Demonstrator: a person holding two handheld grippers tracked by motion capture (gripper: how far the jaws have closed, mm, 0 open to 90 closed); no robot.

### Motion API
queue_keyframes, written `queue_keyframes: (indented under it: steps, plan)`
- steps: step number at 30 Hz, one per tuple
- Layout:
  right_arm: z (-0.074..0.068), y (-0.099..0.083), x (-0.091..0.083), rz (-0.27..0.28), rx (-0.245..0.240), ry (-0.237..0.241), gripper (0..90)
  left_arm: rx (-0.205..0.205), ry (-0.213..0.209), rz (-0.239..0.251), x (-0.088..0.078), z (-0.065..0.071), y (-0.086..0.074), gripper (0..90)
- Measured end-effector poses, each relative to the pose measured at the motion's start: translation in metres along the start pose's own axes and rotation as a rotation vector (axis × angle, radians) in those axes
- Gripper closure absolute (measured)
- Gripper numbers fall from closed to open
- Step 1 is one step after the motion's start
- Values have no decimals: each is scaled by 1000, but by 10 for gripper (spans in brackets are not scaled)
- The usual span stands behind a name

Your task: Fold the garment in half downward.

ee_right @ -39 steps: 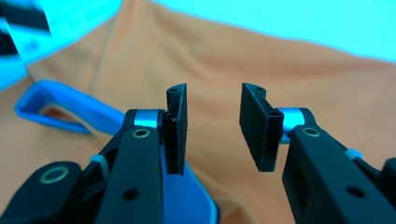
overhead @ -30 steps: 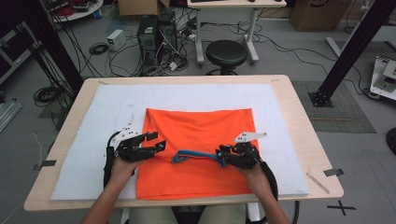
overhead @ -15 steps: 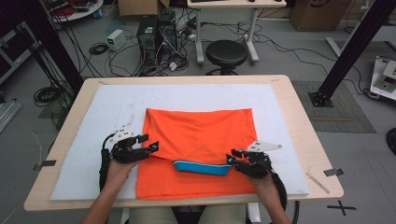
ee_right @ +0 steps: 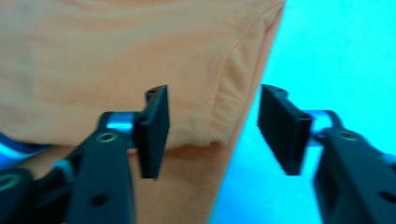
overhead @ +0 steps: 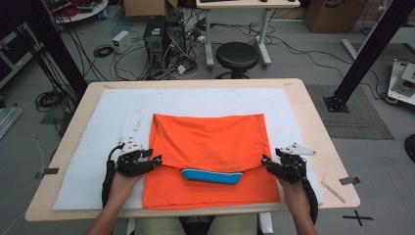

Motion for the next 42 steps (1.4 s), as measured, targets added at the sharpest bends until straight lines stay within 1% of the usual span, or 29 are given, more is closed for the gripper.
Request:
queue_keyframes:
  steps: [1, 2, 3, 4, 5, 6, 8, 9, 10, 11, 12, 13, 18, 19, 23, 25, 26, 27, 30, 31, 32, 33, 34, 35, 37, 38, 39, 40, 42]
  plan:
    - [-3, -2, 2, -23, -16, 19, 582, 8, 5, -10, 0, 0, -1, 604]
    - [-3, -2, 2, -23, -16, 19, 582, 13, 13, -8, 0, 1, -1, 604]
    - [-5, -4, 6, -47, -33, 13, 644, 32, 29, -15, 1, 3, -2, 688]
    - [-5, -4, 6, -47, -33, 13, 644, 32, 29, -15, 1, 3, -2, 712]
    - [-5, -8, 12, -80, -31, 14, 658, 42, 35, -21, 1, 3, -2, 738]
    - [-5, -8, 12, -80, -31, 14, 658, 50, 41, -26, 1, 4, -2, 738]
    - [-4, -12, 17, -109, -32, 4, 672, 68, 53, -24, 1, 6, -2, 789]
    - [-3, -13, 17, -105, -39, -3, 688, 78, 57, -22, 1, 6, -3, 821]
    - [-3, -13, 17, -105, -39, -3, 688, 86, 61, -21, 0, 7, -3, 821]
    - [-4, -13, 17, -107, -54, -14, 693, 89, 65, -15, -1, 7, -3, 832]
    - [-5, -13, 17, -106, -65, -21, 730, 91, 63, -11, -1, 7, -3, 837]
    - [-7, -13, 17, -108, -75, -8, 808, 88, 59, -6, -2, 7, -3, 841]
    - [-8, -13, 14, -103, -88, 3, 875, 57, 21, 37, -12, 6, -4, 841]
    - [-7, -12, 11, -96, -80, 20, 879, 51, 15, 45, -15, 6, -4, 842]
    - [-6, -10, 4, -75, -65, 42, 883, 33, -20, 66, -23, 7, -5, 843]
    - [-6, -9, -1, -60, -63, 54, 884, 22, -56, 85, -30, 11, -6, 844]
    - [-6, -9, -1, -60, -63, 54, 884, 22, -56, 85, -30, 11, -6, 844]
    - [-6, -8, -8, -43, -54, 65, 884, 15, -73, 91, -33, 11, -6, 844]
    - [-7, -8, -15, -27, -51, 73, 884, -13, -121, 121, -43, 12, -5, 844]
    - [-8, -9, -22, -17, -53, 79, 884, -18, -139, 136, -50, 13, -4, 844]
    - [-8, -9, -22, -17, -53, 79, 884, -18, -139, 136, -50, 13, -4, 844]
    - [-10, -9, -30, -3, -60, 83, 884, -18, -160, 148, -56, 15, -3, 844]
    - [-10, -9, -30, -3, -60, 83, 884, -18, -160, 148, -56, 15, -3, 844]
    - [-11, -8, -34, 4, -63, 87, 885, -21, -176, 152, -59, 16, -2, 844]
    - [-14, -6, -46, 24, -67, 98, 885, -13, -196, 152, -64, 20, -2, 844]
    - [-14, -6, -46, 24, -67, 98, 885, -11, -204, 153, -67, 22, -3, 844]
    - [-16, -5, -55, 38, -69, 103, 885, -4, -219, 157, -72, 25, -4, 844]
    - [-16, -5, -55, 38, -69, 103, 885, -4, -219, 157, -72, 25, -4, 844]
    - [-18, -4, -62, 43, -78, 105, 885, -10, -239, 158, -78, 27, -6, 844]
Point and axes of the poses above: each handheld gripper's, and its own axes: x roughly forward along the jaws, y roughly out of its top, z roughly to its right, the point moved 7 cm from there along x, roughly forward along the jaws, and after that the axes turned 7 degrees about -z, right-handed, at the moved point
